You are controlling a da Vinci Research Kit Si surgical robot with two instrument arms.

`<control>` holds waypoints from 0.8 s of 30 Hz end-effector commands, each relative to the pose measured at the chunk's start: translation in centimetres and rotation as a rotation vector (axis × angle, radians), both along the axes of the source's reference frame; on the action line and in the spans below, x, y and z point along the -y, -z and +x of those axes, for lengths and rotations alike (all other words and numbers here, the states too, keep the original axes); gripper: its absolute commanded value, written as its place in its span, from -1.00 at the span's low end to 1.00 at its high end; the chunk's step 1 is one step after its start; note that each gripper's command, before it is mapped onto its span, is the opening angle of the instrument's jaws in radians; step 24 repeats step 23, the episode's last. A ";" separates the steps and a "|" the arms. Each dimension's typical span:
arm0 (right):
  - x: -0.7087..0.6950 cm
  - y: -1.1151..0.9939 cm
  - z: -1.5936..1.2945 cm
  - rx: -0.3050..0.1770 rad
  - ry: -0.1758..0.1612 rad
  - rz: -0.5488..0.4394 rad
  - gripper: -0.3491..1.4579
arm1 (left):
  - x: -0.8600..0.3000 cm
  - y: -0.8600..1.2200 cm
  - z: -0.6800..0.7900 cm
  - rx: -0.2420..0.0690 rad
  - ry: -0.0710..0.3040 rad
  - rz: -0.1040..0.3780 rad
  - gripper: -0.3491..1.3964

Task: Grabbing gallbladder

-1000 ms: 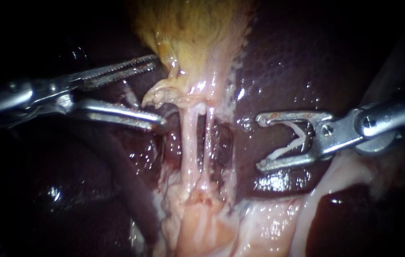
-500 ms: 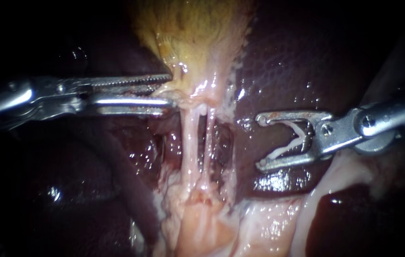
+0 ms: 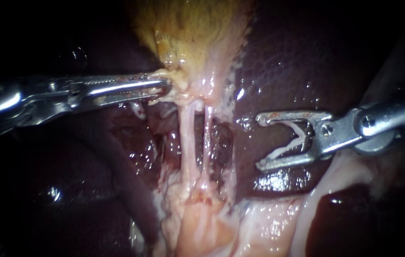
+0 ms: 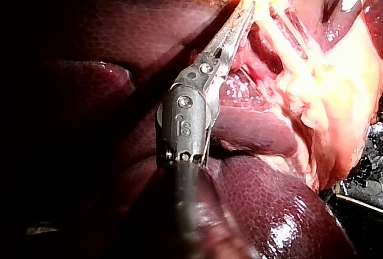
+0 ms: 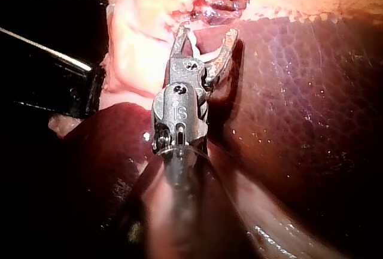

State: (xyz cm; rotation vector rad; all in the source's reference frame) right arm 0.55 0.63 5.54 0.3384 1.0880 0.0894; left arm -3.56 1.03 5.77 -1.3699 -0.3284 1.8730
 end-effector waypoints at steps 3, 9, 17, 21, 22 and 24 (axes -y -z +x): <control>0.00 0.00 -0.01 0.000 0.000 0.000 -0.06 | -0.08 0.20 0.11 0.008 -0.002 0.009 -1.00; 0.00 0.00 -0.01 0.000 0.000 0.000 -0.06 | -0.18 0.52 0.33 0.032 0.037 0.009 -1.00; 0.00 0.00 0.00 0.000 0.000 0.000 -0.06 | -0.20 0.58 0.41 0.032 0.055 0.009 -1.00; 0.00 0.00 0.00 0.000 0.000 0.000 -0.06 | -0.20 0.59 0.41 0.031 0.057 0.009 -1.00; 0.00 0.00 0.00 0.000 0.000 0.000 -0.06 | -0.19 0.59 0.41 0.030 0.057 0.009 -1.00; 0.00 0.00 0.00 0.000 0.000 0.000 -0.06 | -0.19 0.60 0.41 0.030 0.057 0.009 -1.00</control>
